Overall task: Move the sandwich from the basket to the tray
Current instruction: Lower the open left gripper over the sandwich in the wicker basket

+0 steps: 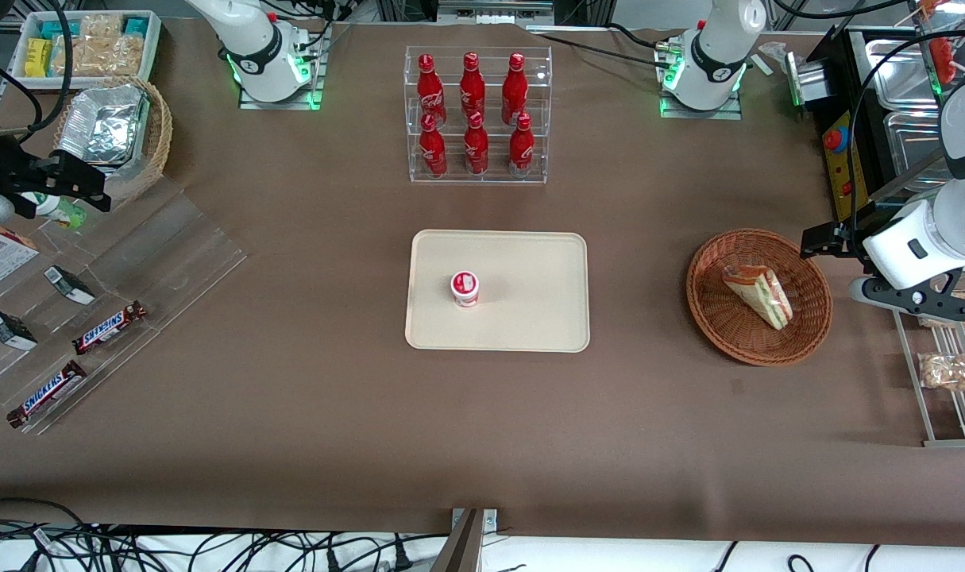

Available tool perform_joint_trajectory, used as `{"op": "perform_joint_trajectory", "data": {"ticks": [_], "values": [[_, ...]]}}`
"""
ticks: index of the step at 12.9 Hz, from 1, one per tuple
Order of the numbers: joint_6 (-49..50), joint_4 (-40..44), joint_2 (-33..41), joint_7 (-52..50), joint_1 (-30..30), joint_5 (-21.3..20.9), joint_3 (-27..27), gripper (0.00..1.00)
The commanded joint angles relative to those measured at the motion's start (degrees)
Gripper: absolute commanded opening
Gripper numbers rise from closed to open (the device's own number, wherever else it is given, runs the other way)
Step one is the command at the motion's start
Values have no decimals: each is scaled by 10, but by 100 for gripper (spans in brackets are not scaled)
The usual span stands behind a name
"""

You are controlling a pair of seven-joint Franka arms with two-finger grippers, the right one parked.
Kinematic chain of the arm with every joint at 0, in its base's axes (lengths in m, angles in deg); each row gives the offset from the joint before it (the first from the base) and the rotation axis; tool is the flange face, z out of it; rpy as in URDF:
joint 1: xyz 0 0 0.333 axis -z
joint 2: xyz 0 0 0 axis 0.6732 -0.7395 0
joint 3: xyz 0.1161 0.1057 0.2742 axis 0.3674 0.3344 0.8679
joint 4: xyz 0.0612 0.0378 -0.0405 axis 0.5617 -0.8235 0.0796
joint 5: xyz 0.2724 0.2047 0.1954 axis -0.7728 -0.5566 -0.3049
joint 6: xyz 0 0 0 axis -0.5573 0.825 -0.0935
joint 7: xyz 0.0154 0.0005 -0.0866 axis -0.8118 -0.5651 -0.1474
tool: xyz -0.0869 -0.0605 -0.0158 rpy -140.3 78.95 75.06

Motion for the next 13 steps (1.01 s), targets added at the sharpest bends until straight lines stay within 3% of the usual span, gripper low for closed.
{"op": "perform_joint_trajectory", "data": {"ticks": [1,5,13], "values": [[9,21,-8,-4,0,-8,-1,100],[8,21,-21,-52,1,-17,-1,100],[-93,-29,-70,-335,-33,-32,0,100]]}}
